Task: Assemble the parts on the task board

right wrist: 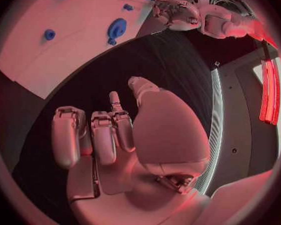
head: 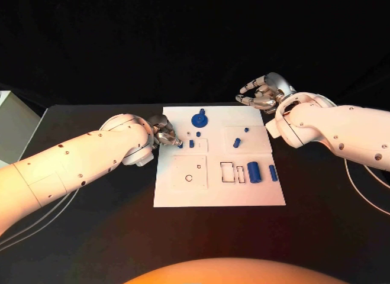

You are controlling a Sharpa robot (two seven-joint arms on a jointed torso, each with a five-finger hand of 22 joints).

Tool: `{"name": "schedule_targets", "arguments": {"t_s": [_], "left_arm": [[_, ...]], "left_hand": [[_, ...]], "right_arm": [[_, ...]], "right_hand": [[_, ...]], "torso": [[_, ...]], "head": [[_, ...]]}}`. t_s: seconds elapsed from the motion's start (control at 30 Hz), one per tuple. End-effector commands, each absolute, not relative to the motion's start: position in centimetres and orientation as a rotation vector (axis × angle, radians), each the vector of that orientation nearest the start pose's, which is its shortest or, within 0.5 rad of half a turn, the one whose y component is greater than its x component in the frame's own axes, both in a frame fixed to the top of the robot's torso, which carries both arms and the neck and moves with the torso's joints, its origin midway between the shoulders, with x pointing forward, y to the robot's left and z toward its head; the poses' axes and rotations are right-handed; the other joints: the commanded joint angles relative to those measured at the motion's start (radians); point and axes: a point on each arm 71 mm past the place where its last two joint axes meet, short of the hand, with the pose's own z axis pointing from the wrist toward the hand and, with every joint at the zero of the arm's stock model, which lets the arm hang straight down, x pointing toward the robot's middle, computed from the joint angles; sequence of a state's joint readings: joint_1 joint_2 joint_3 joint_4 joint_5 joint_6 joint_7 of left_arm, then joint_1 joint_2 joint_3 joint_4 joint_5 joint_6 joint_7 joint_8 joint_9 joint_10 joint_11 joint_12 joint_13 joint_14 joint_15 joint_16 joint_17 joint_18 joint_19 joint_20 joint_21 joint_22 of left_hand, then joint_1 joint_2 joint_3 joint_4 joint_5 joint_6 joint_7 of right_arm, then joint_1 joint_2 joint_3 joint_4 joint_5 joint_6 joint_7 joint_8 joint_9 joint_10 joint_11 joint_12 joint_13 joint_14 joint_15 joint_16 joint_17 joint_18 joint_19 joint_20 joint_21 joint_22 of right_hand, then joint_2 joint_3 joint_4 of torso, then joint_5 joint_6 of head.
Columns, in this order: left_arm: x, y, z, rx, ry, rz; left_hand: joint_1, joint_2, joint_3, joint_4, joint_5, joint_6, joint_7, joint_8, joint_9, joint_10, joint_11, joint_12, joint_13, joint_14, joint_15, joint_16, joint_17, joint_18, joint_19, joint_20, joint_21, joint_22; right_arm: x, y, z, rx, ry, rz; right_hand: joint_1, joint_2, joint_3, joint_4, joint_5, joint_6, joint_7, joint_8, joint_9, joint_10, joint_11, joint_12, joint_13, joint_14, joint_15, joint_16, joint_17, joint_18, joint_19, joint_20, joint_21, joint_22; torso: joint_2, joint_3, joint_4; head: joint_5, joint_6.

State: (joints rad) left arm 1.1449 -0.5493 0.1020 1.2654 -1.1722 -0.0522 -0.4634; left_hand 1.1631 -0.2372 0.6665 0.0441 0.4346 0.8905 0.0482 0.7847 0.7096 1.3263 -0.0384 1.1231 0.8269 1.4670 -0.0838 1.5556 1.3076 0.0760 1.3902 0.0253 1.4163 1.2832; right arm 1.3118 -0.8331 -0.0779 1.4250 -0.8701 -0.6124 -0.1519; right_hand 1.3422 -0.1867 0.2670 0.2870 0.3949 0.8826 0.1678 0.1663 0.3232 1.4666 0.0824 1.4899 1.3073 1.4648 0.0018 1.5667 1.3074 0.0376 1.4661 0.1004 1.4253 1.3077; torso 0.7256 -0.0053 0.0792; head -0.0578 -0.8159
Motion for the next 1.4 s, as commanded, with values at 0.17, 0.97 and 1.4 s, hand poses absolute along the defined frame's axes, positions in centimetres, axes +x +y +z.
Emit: {"name": "schedule_targets", "arguments": {"t_s": [0.17, 0.97, 1.4], "left_arm": [[52.76, 13.84, -21.7, -0.267, 2.09, -0.522], [52.62, 13.32, -21.79, -0.299, 2.104, -0.568], [52.6, 13.29, -21.92, -0.298, 2.122, -0.569]], "left_hand": [[0.04, 0.025, 0.065, -0.065, 0.003, 0.021, -0.013, 0.003, 0.006, 0.008, 0.0, 0.001, 0.001, 0.098, -0.004, 0.004, 0.243, -0.009, 0.004, -0.001, 0.003, 0.0], [0.01, 0.012, 0.05, -0.033, 0.001, 0.023, -0.016, -0.004, 0.007, 0.014, 0.0, 0.002, 0.006, 0.097, -0.003, 0.002, 0.239, -0.009, 0.002, 0.001, 0.0, -0.003], [0.002, 0.009, 0.044, -0.022, -0.001, 0.027, -0.019, -0.004, 0.008, 0.017, -0.002, 0.003, 0.009, 0.097, -0.004, 0.003, 0.241, -0.009, 0.002, 0.0, 0.0, -0.002]], "right_arm": [[52.43, -24.99, -14.45, 0.559, 1.482, 0.701], [52.43, -25.0, -14.45, 0.559, 1.482, 0.702], [52.42, -25.02, -14.46, 0.559, 1.481, 0.702]], "right_hand": [[-0.01, -0.002, 0.005, 0.0, 0.007, -0.005, 0.001, 0.004, -0.001, 0.021, 0.0, 0.005, 0.185, 0.104, 0.0, 0.0, 0.253, 0.0, 0.058, -0.002, -0.005, 0.124], [-0.013, -0.004, 0.008, 0.0, 0.01, -0.005, 0.001, 0.005, -0.001, 0.021, 0.0, 0.005, 0.184, 0.103, 0.0, -0.001, 0.252, 0.001, 0.057, -0.002, -0.007, 0.123], [-0.013, -0.004, 0.008, 0.0, 0.01, -0.005, 0.001, 0.005, -0.001, 0.021, 0.0, 0.005, 0.184, 0.103, 0.0, -0.001, 0.252, 0.001, 0.057, -0.002, -0.007, 0.123]], "torso": [[0.0, 0.0008, -0.0002], [0.0, 0.0014, 0.0008], [0.0, 0.001, 0.0001]], "head": [[-0.001, -0.001], [-0.004, -0.008], [-0.004, -0.01]]}}
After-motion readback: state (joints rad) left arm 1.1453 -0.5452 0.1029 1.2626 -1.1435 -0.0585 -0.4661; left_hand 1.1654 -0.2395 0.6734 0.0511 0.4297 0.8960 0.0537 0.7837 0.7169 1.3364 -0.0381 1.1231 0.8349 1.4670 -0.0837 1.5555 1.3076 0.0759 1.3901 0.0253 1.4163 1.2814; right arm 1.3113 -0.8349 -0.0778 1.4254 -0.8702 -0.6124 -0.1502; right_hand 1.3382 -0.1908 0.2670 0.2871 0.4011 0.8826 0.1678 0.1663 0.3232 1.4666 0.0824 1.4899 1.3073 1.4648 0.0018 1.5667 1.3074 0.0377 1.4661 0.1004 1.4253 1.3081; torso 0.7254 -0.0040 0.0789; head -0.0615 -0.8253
